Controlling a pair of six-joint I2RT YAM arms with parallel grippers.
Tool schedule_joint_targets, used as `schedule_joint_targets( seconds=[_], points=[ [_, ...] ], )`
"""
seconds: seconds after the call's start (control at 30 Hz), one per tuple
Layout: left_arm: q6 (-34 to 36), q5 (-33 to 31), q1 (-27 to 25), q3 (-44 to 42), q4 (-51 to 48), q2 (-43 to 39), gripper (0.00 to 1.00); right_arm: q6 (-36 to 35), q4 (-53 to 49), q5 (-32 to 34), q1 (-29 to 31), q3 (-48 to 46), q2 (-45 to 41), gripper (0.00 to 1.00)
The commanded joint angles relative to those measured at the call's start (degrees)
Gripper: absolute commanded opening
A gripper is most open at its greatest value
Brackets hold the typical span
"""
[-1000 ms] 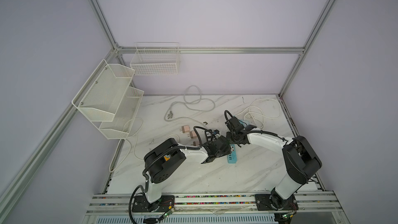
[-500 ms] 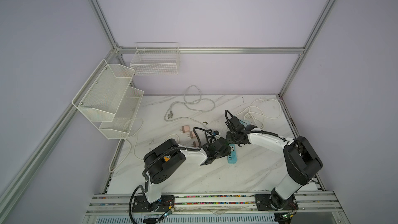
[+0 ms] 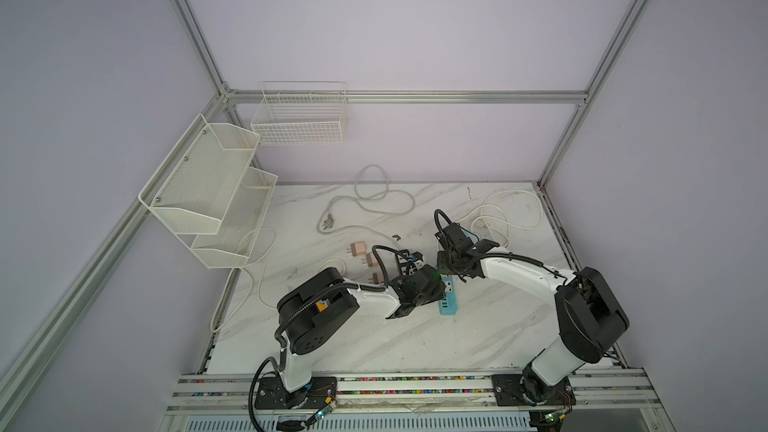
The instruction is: Pull the plug off the socket
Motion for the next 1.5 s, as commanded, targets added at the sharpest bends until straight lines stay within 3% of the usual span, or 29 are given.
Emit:
schedule_joint_targets(
  seconds=[0.0, 0.5, 1.03, 1.47],
  points=[
    [2.7, 3.9, -2.0, 0.1, -11.9, 2.1, 0.29, 0.2, -1.2, 0.5, -1.0, 0.1, -4.5, 0.10],
    [10.2, 1.4, -1.6, 9.6, -16.8, -4.8, 0.34, -0.7, 0.0, -3.0, -2.8, -1.5, -12.8, 0.11],
    [11.1, -9.9, -1.3, -3.7, -23.4, -25.6, 0.41, 0.3, 7.9, -14.5, -2.1, -6.2, -17.0, 0.11],
    [12.3, -17.1, 0.1, -11.0, -34.9, -40.2, 0.46, 9.9, 25.0, -19.7, 7.7, -14.5, -13.3, 0.12]
  ],
)
